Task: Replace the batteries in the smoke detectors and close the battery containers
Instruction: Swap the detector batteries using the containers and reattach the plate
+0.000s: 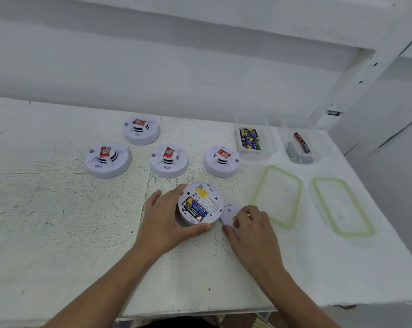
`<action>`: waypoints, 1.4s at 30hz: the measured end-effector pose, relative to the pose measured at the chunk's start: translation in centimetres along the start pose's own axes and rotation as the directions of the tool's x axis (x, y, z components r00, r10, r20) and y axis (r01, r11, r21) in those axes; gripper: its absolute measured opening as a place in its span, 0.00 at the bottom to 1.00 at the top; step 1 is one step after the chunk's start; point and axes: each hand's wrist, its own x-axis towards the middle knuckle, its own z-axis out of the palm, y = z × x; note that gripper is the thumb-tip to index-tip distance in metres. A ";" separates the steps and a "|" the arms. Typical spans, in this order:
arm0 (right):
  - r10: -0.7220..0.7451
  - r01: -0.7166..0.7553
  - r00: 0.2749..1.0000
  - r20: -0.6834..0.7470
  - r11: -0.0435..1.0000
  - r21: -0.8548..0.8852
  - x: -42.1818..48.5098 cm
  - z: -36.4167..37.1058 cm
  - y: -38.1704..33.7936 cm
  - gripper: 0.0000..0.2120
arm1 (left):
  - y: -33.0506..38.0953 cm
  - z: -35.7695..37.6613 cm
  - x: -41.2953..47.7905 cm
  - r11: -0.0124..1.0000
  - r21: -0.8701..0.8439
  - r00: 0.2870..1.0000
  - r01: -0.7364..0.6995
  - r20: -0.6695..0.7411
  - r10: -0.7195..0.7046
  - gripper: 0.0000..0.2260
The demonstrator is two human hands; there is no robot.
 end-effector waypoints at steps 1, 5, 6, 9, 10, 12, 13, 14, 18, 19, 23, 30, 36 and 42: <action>-0.025 0.025 1.000 -0.004 1.000 -0.012 0.0 -0.1 -0.1 0.13 | 0.0 0.0 0.0 1.000 -0.002 1.000 0.000 0.000 0.000 0.38; 0.068 -0.074 0.996 0.055 0.991 0.109 0.4 -0.2 0.2 0.09 | 0.0 -0.2 0.0 1.000 -0.018 1.000 -0.006 -0.003 0.006 0.42; 0.108 -0.121 0.990 0.087 0.980 0.160 0.5 -0.2 0.4 0.09 | 0.1 -0.2 -0.1 1.000 -0.025 1.000 -0.006 -0.002 0.006 0.44; 0.182 -0.212 0.975 0.126 0.935 0.286 0.8 -0.4 0.8 0.08 | 0.0 -0.3 0.0 0.999 -0.051 1.000 0.000 0.011 0.001 0.47; 0.191 -0.226 0.971 0.143 0.928 0.297 0.9 -0.4 0.9 0.08 | -0.1 -0.3 0.0 0.999 -0.053 1.000 0.002 0.021 -0.001 0.48; 0.181 -0.226 0.969 0.167 0.924 0.308 0.8 -0.7 0.9 0.09 | -0.4 -0.2 0.1 0.999 -0.042 0.999 0.010 0.037 -0.009 0.50; 0.182 -0.230 0.968 0.170 0.918 0.324 0.8 -1.0 0.9 0.10 | -0.5 -0.1 0.1 0.999 -0.038 0.999 0.014 0.041 -0.012 0.51; 0.199 -0.251 0.964 0.176 0.903 0.348 0.8 -1.3 0.8 0.10 | -0.5 -0.1 0.1 0.999 -0.037 0.999 0.017 0.045 -0.015 0.51; 0.287 -0.395 0.916 0.279 0.762 0.514 1.7 -2.8 0.8 0.14 | -0.5 -0.4 0.2 0.998 -0.053 0.998 0.014 0.057 -0.011 0.52; 0.281 -0.411 0.910 0.306 0.711 0.571 2.0 -3.2 0.9 0.16 | -0.6 -0.4 0.3 0.998 -0.059 0.998 0.016 0.062 -0.013 0.53; 0.187 -0.371 0.927 0.324 0.568 0.735 3.6 -4.5 0.9 0.17 | -0.6 -0.4 0.2 0.996 -0.086 0.997 0.033 0.075 -0.027 0.54; -0.272 0.101 0.917 0.291 0.865 0.492 6.9 -5.2 0.1 0.06 | -0.6 -0.5 0.3 0.996 -0.079 0.996 0.039 0.088 -0.032 0.52; -0.594 0.533 0.713 0.372 0.804 0.264 8.9 -4.5 -1.3 0.09 | -0.3 -0.8 0.3 0.994 -0.110 0.994 0.021 0.109 -0.009 0.45; -0.662 0.620 0.608 0.438 0.740 0.259 9.7 -4.2 -1.9 0.09 | -1.0 -0.7 0.5 0.993 -0.113 0.990 0.036 0.137 -0.020 0.45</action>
